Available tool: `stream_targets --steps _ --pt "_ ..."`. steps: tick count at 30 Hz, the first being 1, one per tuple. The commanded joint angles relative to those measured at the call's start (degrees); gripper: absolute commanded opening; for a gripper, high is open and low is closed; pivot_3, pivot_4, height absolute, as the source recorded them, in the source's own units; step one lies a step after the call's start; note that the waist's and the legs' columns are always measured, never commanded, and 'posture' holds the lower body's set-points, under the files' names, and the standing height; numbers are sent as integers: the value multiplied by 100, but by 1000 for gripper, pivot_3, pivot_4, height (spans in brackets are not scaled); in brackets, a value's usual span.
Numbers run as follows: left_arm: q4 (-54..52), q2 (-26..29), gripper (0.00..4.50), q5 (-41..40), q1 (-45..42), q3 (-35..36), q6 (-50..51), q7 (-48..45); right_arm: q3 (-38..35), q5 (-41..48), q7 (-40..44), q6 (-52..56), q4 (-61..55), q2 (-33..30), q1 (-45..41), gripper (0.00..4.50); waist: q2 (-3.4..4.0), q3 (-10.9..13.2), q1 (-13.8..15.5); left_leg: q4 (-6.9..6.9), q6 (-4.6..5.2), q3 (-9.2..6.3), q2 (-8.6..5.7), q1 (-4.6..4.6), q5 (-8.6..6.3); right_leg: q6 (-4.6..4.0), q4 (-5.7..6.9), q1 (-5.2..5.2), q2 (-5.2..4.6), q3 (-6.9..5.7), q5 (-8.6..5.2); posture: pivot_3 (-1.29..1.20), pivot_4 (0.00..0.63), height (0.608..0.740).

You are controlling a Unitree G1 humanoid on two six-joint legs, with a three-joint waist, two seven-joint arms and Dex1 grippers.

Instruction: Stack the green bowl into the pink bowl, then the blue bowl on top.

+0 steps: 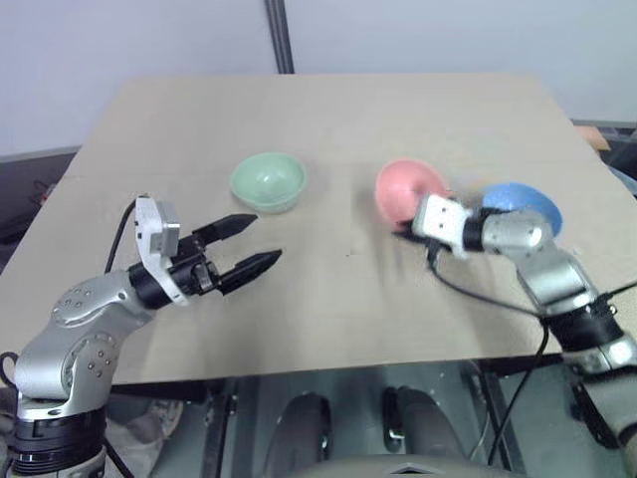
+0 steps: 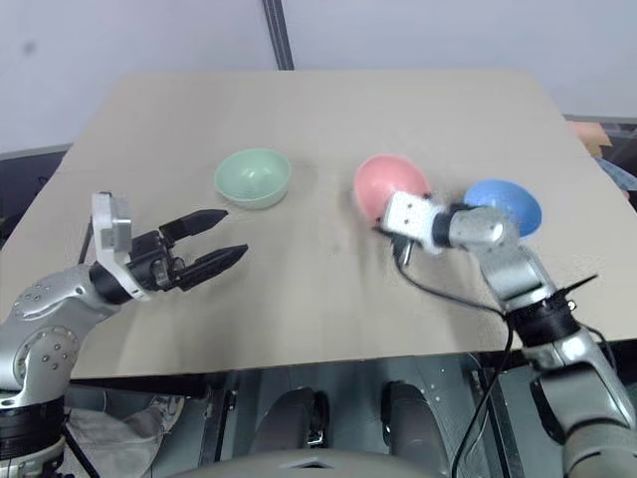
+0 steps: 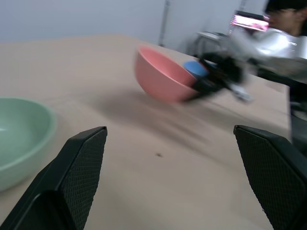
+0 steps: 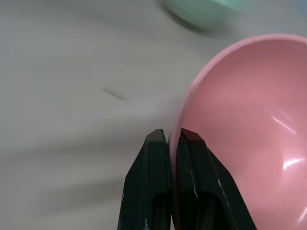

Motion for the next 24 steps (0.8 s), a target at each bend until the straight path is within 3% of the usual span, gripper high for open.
stream_targets --steps 1,3,6,9,11,15,18,24 --pt "181 39 4500 354 -210 -23 -289 161 251 -98 81 399 -585 6 95 33 0 0 -4 2 0 1 -4 0 0 0 0 1 -3 0 0 0 150 740" --pt "269 55 4500 472 -294 -112 -353 120 493 -332 205 411 -501 -74 30 33 -3 0 -7 10 1 6 -9 1 0 -16 0 2 -8 2 -11 0 150 740" --pt "366 80 4500 684 -455 -232 -472 97 508 -452 84 606 -326 54 -85 1048 -4 0 -3 13 0 4 -9 13 0 -6 3 12 -7 4 -21 0 150 740" --pt "499 180 4500 1028 -645 -379 -534 196 318 -537 -158 676 -425 99 -78 2663 -4 0 -1 11 -4 -3 -8 12 3 -23 5 12 -4 -1 -12 0 150 740" --pt "537 311 4500 1596 -758 -615 -668 435 84 -469 -255 858 -756 43 -44 3449 -3 1 0 10 -5 -3 -8 9 3 -23 4 11 -2 -1 -11 0 150 740" --pt "745 672 4500 2756 -1512 -1274 -573 1022 -767 379 -398 1895 -2019 181 195 3449 -12 9 37 8 -5 0 -8 5 3 -2 -4 11 -4 1 1 0 150 740" --pt "1258 1082 4500 3872 -2357 -2241 -635 941 -1133 686 -767 2401 -2526 399 341 3449 -16 11 109 8 -5 -1 -11 -8 3 -1 -1 9 0 -22 1 0 150 740" --pt "2521 878 4500 5071 -3624 -3479 -1071 651 -1353 844 -1537 2688 -2782 817 432 3449 -15 11 110 8 -5 21 -13 -1 3 -1 -1 12 -1 -13 0 0 150 740"
